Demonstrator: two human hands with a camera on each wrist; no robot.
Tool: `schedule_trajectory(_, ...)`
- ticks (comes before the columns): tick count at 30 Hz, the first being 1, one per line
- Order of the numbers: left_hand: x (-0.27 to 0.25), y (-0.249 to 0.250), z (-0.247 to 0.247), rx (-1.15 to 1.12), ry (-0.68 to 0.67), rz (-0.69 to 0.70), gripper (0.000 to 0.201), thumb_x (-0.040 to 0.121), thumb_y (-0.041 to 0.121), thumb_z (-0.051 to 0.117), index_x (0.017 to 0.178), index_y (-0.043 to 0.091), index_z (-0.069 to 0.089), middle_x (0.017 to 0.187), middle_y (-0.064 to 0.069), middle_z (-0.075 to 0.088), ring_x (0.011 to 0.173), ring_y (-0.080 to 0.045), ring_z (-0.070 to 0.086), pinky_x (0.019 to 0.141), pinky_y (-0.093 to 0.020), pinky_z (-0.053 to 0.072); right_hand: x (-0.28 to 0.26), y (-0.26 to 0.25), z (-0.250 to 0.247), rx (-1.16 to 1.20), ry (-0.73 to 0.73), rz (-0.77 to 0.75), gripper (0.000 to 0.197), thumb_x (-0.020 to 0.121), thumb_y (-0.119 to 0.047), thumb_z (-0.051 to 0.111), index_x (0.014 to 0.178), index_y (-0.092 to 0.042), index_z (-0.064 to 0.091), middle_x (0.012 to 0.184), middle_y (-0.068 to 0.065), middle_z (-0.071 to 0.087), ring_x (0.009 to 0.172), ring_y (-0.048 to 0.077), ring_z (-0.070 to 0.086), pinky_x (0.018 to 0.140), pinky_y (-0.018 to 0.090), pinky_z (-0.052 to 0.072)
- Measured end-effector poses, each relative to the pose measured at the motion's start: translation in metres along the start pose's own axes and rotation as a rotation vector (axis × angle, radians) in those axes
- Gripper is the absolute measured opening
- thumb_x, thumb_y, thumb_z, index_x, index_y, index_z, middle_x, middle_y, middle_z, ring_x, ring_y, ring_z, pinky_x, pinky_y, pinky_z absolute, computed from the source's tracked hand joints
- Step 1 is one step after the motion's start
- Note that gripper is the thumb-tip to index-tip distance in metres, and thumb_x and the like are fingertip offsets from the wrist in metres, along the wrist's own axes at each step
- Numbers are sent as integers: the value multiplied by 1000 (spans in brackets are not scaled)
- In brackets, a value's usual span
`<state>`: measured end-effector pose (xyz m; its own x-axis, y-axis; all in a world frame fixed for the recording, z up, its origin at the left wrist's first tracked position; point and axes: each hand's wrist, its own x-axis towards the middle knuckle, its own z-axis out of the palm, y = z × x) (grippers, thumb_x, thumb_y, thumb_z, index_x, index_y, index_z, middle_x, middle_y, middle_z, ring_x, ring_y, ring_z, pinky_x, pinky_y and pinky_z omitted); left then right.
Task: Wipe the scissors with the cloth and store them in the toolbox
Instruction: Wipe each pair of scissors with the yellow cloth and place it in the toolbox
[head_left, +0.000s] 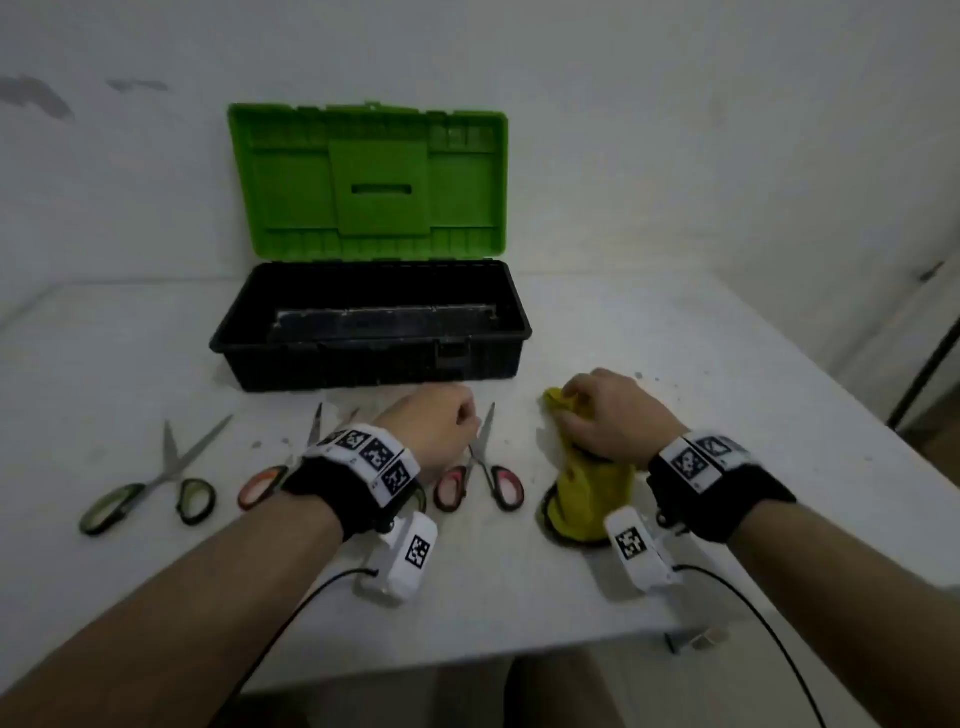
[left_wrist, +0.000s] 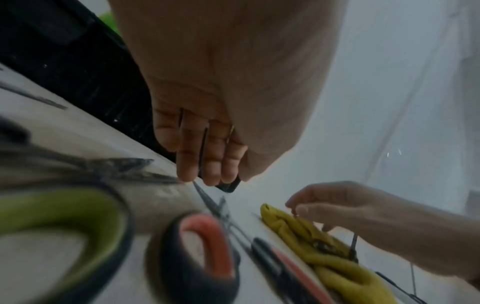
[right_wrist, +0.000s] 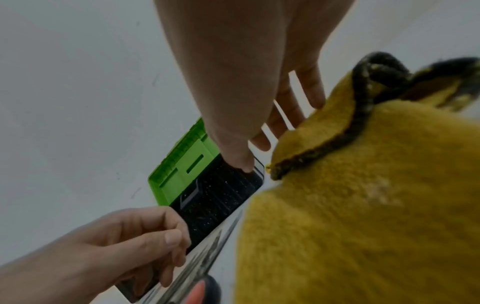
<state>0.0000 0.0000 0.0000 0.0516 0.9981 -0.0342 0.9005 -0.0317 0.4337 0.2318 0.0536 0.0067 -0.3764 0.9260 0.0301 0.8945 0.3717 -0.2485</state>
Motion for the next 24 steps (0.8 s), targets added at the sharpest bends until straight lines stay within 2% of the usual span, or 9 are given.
schedule_trajectory(4, -25, 8, 12, 136, -18, -83, 19, 97, 38, 49, 82, 28, 55, 93, 2, 66, 81, -18, 62, 77, -38, 55, -13, -3, 5, -55, 22, 94, 48, 92, -52, 48, 128, -21, 55, 125, 8, 51, 114, 29, 53, 94, 43, 48)
schedule_trajectory(7, -36, 22, 16, 214, -52, -81, 27, 99, 35, 45, 105, 18, 65, 109, -7, 68, 95, -26, 64, 82, -32, 50, -14, -3, 11, -48, -22, 117, 49, 90, -48, 51, 131, -20, 51, 126, 9, 50, 114, 30, 52, 94, 45, 48)
schedule_trajectory(9, -42, 28, 16, 258, -79, -72, 31, 100, 30, 47, 122, 14, 62, 119, -12, 66, 106, -29, 61, 85, -32, 43, -14, -1, 11, -64, -23, 118, 51, 89, -46, 54, 131, -17, 50, 126, 10, 50, 116, 31, 51, 96, 45, 47)
schedule_trajectory(10, -42, 30, 17, 266, -91, -84, 31, 99, 28, 50, 124, 13, 61, 121, -12, 64, 108, -29, 61, 85, -32, 42, -14, -1, 10, -63, -24, 123, 52, 88, -46, 55, 130, -16, 51, 126, 11, 49, 116, 31, 50, 96, 45, 47)
schedule_trajectory(13, -41, 30, 18, 274, -80, -131, 23, 95, 25, 56, 111, 11, 66, 117, -11, 66, 101, -29, 64, 82, -35, 51, -11, 4, 11, -78, -44, 112, 45, 88, -44, 58, 126, -18, 56, 124, 10, 48, 116, 31, 49, 96, 44, 46)
schedule_trajectory(16, -39, 33, 16, 204, -97, -177, 24, 97, 24, 52, 100, 8, 69, 109, -11, 69, 98, -29, 65, 81, -34, 52, -7, 8, 13, -89, -28, 84, 30, 92, -34, 54, 118, -20, 60, 121, 9, 49, 115, 31, 48, 93, 43, 47)
schedule_trajectory(19, -39, 33, 9, 88, -85, -202, 33, 98, 29, 49, 75, 9, 63, 85, -9, 66, 81, -25, 63, 67, -30, 46, -6, 9, 12, -45, -3, 79, 22, 95, -27, 47, 108, -16, 60, 116, 12, 54, 108, 32, 52, 89, 43, 48)
schedule_trajectory(21, -39, 27, 5, -18, -55, -227, 24, 94, 24, 54, 76, 11, 64, 85, -4, 69, 75, -18, 63, 62, -28, 45, -7, 8, 6, 93, 31, 112, 20, 96, -26, 41, 103, -12, 53, 105, 13, 59, 95, 33, 56, 81, 42, 49)
schedule_trajectory(24, -45, 22, 1, -369, -24, -234, 15, 97, 15, 50, 84, 15, 58, 87, -3, 70, 70, -16, 66, 58, -25, 49, -13, 4, -6, 350, 146, 136, 19, 101, -25, 35, 105, -9, 44, 87, 10, 55, 78, 31, 55, 67, 35, 42)
